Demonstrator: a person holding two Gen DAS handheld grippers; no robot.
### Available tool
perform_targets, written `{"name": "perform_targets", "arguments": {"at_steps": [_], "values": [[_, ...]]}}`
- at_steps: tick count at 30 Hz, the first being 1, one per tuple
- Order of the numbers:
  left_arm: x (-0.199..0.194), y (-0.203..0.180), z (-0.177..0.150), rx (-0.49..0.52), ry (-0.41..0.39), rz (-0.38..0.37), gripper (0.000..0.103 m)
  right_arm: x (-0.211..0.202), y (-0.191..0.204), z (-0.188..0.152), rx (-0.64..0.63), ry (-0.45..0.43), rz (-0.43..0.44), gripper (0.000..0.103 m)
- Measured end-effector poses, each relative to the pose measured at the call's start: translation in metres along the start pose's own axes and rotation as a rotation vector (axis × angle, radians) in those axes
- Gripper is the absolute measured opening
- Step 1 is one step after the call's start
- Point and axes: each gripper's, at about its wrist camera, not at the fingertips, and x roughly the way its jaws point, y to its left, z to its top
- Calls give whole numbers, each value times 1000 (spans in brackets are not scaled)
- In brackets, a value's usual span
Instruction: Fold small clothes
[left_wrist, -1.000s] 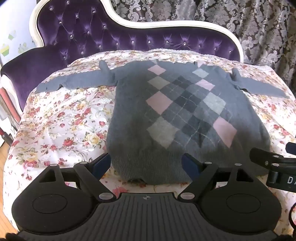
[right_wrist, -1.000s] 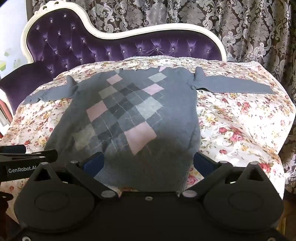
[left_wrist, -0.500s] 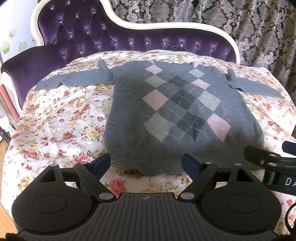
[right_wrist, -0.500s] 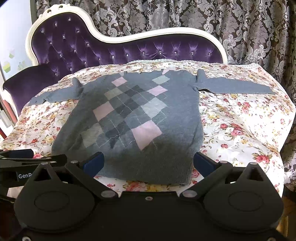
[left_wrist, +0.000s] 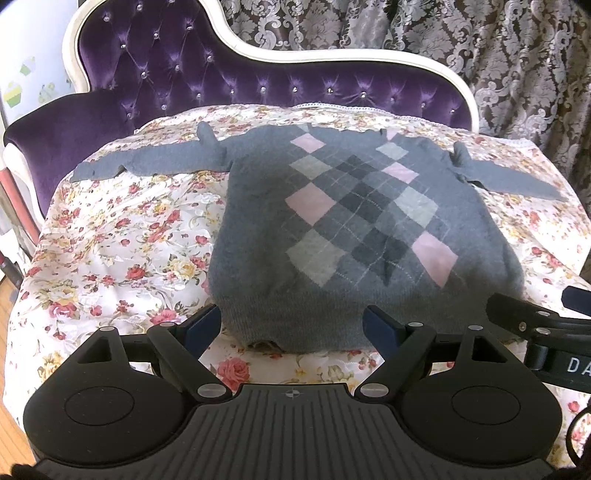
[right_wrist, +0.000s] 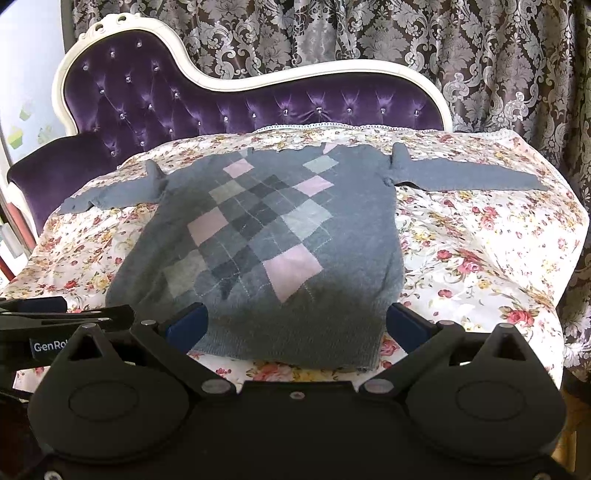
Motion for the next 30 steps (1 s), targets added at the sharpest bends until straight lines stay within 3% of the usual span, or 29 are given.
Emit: {"name": "perform_targets", "arguments": {"at_steps": [30], "values": [[9, 1, 1, 5, 33, 3, 84, 8, 1, -2, 9, 38, 20, 102]]}}
